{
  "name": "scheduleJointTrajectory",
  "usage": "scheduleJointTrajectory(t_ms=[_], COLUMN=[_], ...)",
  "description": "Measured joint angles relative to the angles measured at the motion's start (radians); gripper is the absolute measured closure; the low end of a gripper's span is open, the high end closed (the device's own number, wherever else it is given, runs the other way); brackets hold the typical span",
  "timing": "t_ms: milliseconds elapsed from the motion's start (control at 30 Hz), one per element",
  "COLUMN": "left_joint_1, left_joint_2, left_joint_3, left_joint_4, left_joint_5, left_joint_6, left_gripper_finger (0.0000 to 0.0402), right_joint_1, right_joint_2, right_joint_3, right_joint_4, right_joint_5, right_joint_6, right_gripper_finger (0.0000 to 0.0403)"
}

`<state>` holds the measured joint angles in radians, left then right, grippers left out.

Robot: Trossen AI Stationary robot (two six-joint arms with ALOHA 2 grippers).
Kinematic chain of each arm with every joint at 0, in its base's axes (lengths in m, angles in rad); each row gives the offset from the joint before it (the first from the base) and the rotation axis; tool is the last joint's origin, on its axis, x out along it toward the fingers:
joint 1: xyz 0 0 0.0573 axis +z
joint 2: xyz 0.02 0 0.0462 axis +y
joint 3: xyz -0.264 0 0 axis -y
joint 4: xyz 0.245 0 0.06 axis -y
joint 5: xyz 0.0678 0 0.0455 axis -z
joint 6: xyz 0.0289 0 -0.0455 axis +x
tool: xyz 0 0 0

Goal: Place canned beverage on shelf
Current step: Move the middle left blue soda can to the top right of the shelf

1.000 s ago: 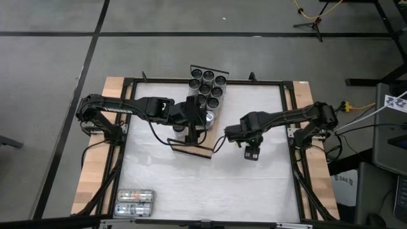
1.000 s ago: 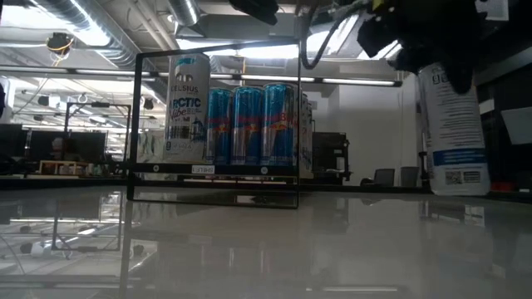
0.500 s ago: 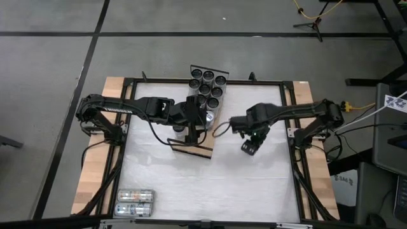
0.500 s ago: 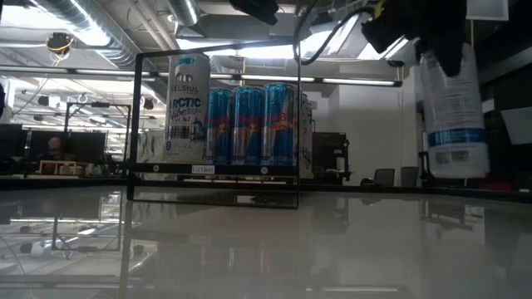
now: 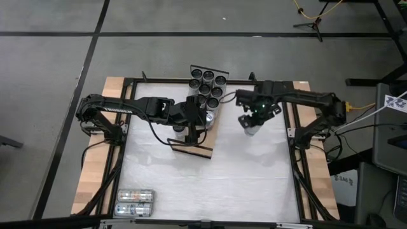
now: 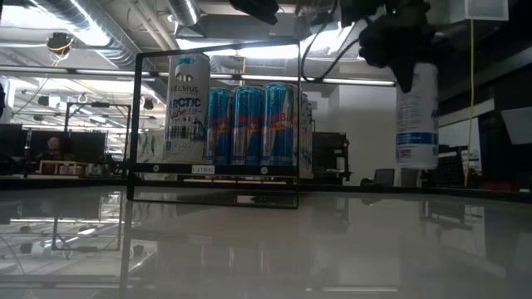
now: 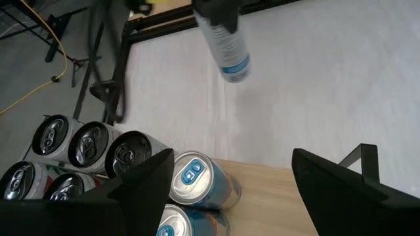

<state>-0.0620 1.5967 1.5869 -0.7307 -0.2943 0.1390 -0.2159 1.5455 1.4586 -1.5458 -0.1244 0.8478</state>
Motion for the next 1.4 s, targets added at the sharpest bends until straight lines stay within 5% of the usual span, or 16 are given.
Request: scheduleJointTrajectory(t_ms=[400,1067,1400], left_joint_1=[0.0,0.0,0.0], left_joint_2=[0.0,0.0,0.0], left_joint_3=[0.0,0.0,0.0], left_joint_4=[0.0,0.0,-0.001], left_joint_5=[0.0,0.0,-0.003], left_joint_6=[0.001,0.002,0.003], left_gripper_finger=[0.0099,0.0099,0.0099], right_joint_1=[-0.224,-0.612,-0.636], right_joint_2=[0.018,0.174,0.199], right_joint_3=[-0.001,-0.001,0.002], right_joint_4=[0.127,0.169,0.184], right_joint_5=[0.001,-0.026,-0.052], right_joint_6=[0.268,0.273,0.269], right_gripper_finger=[0.0153,0.0152,0.0152])
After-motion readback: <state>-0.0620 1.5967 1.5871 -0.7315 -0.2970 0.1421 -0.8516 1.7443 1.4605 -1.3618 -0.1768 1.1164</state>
